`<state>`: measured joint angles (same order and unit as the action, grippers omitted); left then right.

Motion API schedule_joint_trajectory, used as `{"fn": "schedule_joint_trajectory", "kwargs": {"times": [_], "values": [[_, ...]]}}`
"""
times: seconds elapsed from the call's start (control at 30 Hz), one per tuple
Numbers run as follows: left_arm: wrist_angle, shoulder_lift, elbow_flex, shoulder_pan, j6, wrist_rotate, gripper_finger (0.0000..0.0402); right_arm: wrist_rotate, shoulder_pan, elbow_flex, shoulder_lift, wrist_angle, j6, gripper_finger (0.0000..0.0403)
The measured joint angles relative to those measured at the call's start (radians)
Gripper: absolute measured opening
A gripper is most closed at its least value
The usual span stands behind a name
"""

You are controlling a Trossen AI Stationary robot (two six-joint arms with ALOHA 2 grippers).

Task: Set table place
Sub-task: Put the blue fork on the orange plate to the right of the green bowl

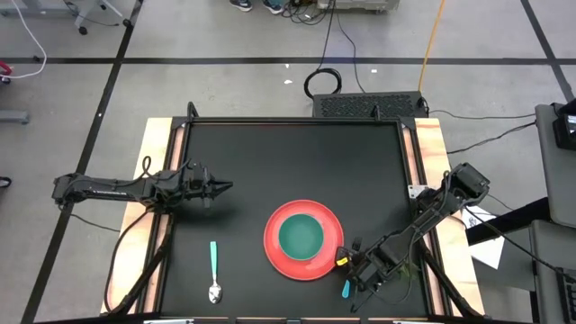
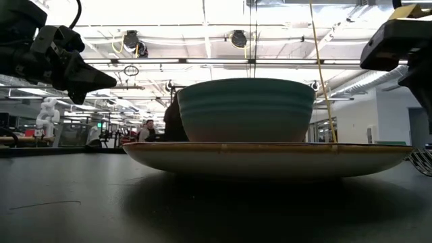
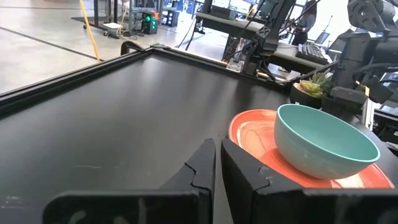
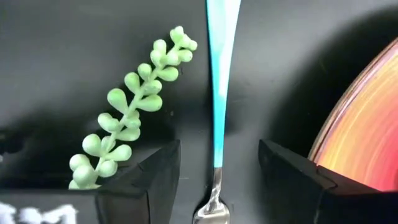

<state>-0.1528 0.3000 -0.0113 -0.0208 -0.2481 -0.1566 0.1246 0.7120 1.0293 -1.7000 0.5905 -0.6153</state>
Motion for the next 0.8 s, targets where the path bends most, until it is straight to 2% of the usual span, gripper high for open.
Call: {"fn": "schedule_joint_trajectory", "kwargs": {"times": [0.37,0.5,0.8], "values": [[0.000,0.000,0.000,0.000,0.000,0.000,0.0031,0.000,-0.043,-0.008,0.000,-0.018,-0.052,0.0208],[0.000,0.000,0.000,0.000,0.000,0.000,0.0031,-0.046,-0.064,-0.009,-0.001,-0.018,-0.051,0.0208],[0.000,0.000,0.000,0.000,0.007,0.000,0.0031,-0.078,-0.065,-0.009,-0.004,-0.023,-0.010,0.0208]]}}
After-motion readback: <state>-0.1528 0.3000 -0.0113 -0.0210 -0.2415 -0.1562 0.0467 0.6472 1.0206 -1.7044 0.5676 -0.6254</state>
